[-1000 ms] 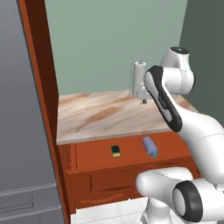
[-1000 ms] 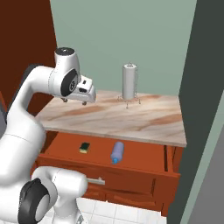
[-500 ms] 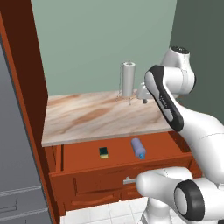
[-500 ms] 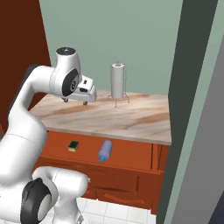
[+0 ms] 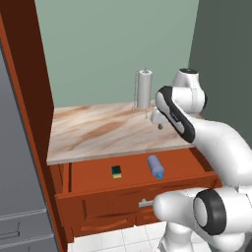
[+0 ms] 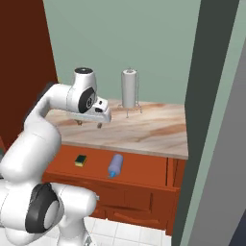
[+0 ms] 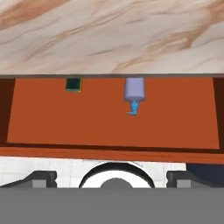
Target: Restock the sink supplies by placing the sponge and soap dispenser on the counter and next to the sink. Make sure the soap dispenser is upright.
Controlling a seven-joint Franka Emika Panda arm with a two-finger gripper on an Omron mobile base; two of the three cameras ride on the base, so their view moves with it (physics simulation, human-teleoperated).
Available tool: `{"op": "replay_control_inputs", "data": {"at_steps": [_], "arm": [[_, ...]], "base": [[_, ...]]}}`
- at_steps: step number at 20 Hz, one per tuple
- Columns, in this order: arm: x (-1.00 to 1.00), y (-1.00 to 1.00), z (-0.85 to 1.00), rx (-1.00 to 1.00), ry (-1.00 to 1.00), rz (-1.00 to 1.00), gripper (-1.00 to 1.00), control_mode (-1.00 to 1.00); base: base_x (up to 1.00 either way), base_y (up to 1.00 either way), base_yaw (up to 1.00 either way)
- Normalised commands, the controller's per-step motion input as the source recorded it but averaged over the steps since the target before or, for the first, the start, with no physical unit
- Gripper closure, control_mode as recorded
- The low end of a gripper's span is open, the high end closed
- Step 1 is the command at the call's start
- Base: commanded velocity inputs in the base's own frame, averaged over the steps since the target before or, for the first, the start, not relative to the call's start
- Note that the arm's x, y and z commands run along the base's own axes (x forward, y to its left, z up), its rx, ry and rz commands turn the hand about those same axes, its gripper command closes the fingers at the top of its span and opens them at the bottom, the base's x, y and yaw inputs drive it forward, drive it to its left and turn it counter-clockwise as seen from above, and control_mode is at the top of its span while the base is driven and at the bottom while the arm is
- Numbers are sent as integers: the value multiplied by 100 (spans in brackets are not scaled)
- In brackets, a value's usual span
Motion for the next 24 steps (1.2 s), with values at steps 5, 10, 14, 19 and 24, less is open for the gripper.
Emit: {"op": "replay_control_inputs", "data": {"at_steps": [5, 10, 14, 19, 24], "arm": [[35, -33, -100, -1, 22, 0, -100, -100], [8, -32, -100, 0, 15, 0, -100, -100], [0, -18, -99, 0, 2, 0, -100, -100], [0, -10, -81, 0, 0, 0, -100, -100], [9, 0, -64, 0, 0, 0, -100, -100]], "base": [[0, 0, 0], [0, 0, 0], [0, 0, 0], [0, 0, 0], [0, 0, 0]]}}
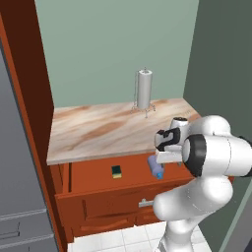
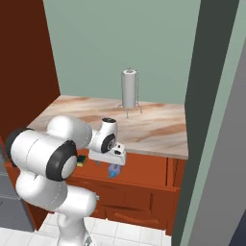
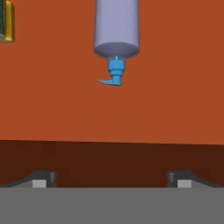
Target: Restock the sink supplies by placing the sponge and soap dispenser on the counter and next to the sink. Make sure the soap dispenser is upright.
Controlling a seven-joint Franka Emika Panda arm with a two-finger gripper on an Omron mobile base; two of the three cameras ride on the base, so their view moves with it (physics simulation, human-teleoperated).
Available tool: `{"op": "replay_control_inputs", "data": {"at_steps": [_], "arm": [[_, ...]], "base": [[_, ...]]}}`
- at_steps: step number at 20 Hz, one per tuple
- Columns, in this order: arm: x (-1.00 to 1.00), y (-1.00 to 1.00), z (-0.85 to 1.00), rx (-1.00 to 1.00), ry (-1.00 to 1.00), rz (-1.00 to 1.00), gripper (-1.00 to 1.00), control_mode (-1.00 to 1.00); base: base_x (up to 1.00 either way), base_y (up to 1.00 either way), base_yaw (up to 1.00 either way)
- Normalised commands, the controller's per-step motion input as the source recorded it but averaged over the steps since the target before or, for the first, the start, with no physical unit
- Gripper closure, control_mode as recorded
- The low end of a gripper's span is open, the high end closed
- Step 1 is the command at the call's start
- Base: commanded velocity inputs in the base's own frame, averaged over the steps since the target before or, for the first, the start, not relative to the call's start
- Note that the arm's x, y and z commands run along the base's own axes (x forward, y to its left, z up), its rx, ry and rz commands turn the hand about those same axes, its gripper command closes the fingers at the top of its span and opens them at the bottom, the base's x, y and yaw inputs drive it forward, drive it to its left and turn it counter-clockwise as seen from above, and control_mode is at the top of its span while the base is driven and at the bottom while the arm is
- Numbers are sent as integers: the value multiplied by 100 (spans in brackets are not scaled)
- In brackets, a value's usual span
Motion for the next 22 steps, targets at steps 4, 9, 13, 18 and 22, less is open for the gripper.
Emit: {"op": "replay_control_inputs", "data": {"at_steps": [4, 9, 13, 18, 22], "arm": [[28, 0, -35, 1, 0, 0, -100, -100], [33, -3, -16, 1, 1, 0, -100, -100], [18, 0, -44, 0, 14, 0, -100, -100], [0, 0, -47, 3, 10, 0, -100, -100], [-8, 0, -13, 6, 4, 0, -100, -100]], "base": [[0, 0, 0], [0, 0, 0], [0, 0, 0], [0, 0, 0], [0, 0, 0]]}}
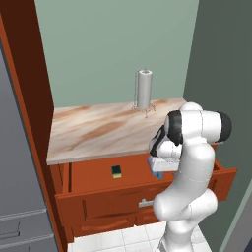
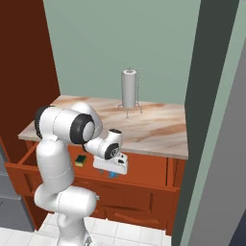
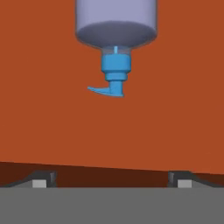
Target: Restock the sink supplies by placing the sponge and soap dispenser on the counter and next to the sink. Make sure the soap dispenser is upright.
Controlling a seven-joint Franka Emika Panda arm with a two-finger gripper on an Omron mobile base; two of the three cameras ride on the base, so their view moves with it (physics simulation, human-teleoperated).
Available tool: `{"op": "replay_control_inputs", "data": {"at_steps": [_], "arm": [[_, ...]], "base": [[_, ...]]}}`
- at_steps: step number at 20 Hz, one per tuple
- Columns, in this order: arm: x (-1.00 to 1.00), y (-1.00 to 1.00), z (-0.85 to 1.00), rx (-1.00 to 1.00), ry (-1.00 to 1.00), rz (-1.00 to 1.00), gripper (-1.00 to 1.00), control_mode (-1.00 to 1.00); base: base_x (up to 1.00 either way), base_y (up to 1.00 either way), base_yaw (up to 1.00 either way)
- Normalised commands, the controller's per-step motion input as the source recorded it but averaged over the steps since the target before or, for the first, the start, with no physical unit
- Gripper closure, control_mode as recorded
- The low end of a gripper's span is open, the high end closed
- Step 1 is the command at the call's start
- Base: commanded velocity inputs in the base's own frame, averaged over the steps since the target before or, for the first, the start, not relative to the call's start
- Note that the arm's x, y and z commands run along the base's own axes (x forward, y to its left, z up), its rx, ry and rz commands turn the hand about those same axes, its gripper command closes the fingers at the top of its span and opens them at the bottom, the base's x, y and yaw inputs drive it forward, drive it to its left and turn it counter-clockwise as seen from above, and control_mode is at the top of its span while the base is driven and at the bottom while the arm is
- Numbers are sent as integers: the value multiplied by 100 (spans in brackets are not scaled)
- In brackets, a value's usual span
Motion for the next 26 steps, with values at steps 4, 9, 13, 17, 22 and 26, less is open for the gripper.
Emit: {"op": "replay_control_inputs", "data": {"at_steps": [4, 9, 13, 17, 22, 26], "arm": [[-32, 0, 0, 2, 1, 0, -100, -100], [-60, 0, -7, 0, 5, 0, -100, -100], [-73, 0, -8, 0, 10, 0, -100, -100], [-78, 0, 0, 0, 12, 0, -100, -100], [-92, 0, 8, 0, 9, 0, -100, -100], [-92, 0, 15, 0, 5, 0, -100, -100]], "base": [[0, 0, 0], [0, 0, 0], [0, 0, 0], [0, 0, 0], [0, 0, 0], [0, 0, 0]]}}
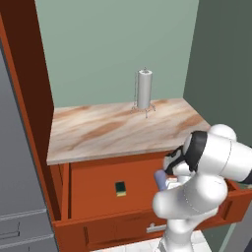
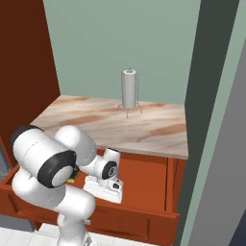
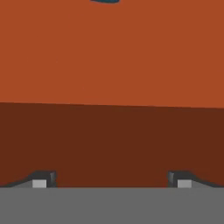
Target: Restock the sink supplies by placing the sponge and soap dispenser on the counter and next to the sink. Make sure the soap dispenser is upright.
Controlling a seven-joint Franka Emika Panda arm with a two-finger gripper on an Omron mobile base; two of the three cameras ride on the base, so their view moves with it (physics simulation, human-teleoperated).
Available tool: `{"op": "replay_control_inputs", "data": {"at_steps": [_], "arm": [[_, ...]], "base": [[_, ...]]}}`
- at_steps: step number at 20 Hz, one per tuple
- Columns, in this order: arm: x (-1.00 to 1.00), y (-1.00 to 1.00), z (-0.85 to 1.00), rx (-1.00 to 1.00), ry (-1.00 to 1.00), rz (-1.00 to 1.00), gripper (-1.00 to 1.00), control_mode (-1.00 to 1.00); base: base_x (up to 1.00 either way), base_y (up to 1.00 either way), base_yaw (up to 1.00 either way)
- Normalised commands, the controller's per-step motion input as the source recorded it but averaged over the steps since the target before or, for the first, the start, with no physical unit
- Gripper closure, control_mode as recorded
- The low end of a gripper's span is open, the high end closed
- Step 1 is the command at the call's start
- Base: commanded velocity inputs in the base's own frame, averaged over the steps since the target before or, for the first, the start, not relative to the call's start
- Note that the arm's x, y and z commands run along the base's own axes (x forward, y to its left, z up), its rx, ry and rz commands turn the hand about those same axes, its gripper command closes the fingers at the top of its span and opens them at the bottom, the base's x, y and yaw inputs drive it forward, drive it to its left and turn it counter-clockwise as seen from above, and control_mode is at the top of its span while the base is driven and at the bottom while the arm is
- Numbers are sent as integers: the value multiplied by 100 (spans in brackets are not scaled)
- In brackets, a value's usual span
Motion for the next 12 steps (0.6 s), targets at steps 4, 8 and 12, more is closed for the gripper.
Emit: {"op": "replay_control_inputs", "data": {"at_steps": [4, 8, 12], "arm": [[1, 0, 14, 0, 1, 0, -100, -100], [39, 0, 0, 0, 0, 0, -100, -100], [26, 11, -13, -1, 0, 0, -100, -100]], "base": [[0, 0, 0], [0, 0, 0], [0, 0, 0]]}}
